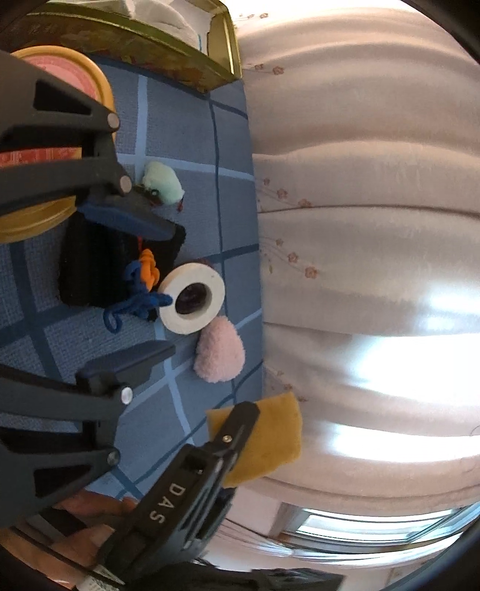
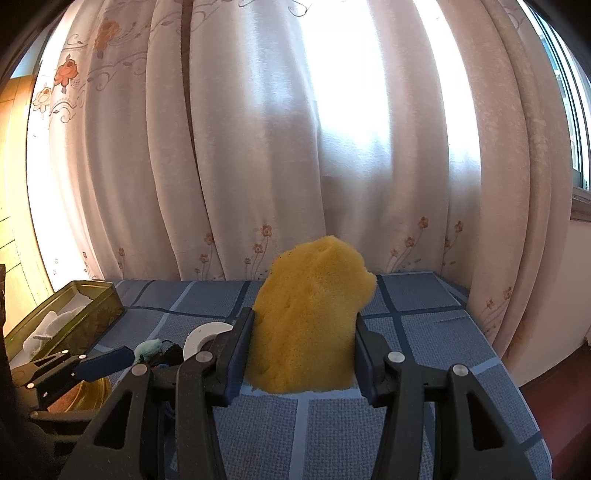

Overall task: Organize soft objects
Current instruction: 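Lift the yellow sponge with the right gripper while the left gripper grasps the black pouch's blue cord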

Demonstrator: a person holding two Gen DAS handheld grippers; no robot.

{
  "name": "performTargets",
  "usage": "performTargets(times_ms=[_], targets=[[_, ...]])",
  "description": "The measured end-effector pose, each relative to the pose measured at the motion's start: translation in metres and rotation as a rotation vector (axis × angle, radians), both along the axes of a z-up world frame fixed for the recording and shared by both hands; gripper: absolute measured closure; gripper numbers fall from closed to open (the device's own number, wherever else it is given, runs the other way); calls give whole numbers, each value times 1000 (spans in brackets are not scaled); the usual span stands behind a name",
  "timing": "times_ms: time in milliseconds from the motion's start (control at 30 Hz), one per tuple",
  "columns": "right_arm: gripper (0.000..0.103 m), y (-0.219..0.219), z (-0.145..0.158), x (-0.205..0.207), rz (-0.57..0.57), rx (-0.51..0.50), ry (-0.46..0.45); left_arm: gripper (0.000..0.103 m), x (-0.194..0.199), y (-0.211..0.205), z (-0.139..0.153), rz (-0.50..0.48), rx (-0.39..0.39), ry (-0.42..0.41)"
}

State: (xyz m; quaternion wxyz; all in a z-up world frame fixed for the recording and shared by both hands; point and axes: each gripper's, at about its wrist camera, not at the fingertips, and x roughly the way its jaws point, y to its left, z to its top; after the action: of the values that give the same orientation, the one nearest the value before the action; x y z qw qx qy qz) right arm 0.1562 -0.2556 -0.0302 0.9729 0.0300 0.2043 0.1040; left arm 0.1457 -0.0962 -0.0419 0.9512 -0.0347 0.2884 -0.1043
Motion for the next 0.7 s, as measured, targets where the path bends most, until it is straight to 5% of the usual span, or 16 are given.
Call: performTargets(times_ms=[300,367,433,500,700], targets=[[51,2,0,0,-1,-12,-2,47,16,-18,-10,-35,87,104],[51,2,0,0,0,-11,-3,54,21,-23,-13,-44,108,137],[51,1,0,0,0,-9,-4,83,23,-25,-14,-47,114,152],[51,1,0,0,1,-7,-5,93,23,-25,-16,-54,119,166],[51,1,0,-1,-1,-6,-7,96,13,-20,-13,-77,76,133]])
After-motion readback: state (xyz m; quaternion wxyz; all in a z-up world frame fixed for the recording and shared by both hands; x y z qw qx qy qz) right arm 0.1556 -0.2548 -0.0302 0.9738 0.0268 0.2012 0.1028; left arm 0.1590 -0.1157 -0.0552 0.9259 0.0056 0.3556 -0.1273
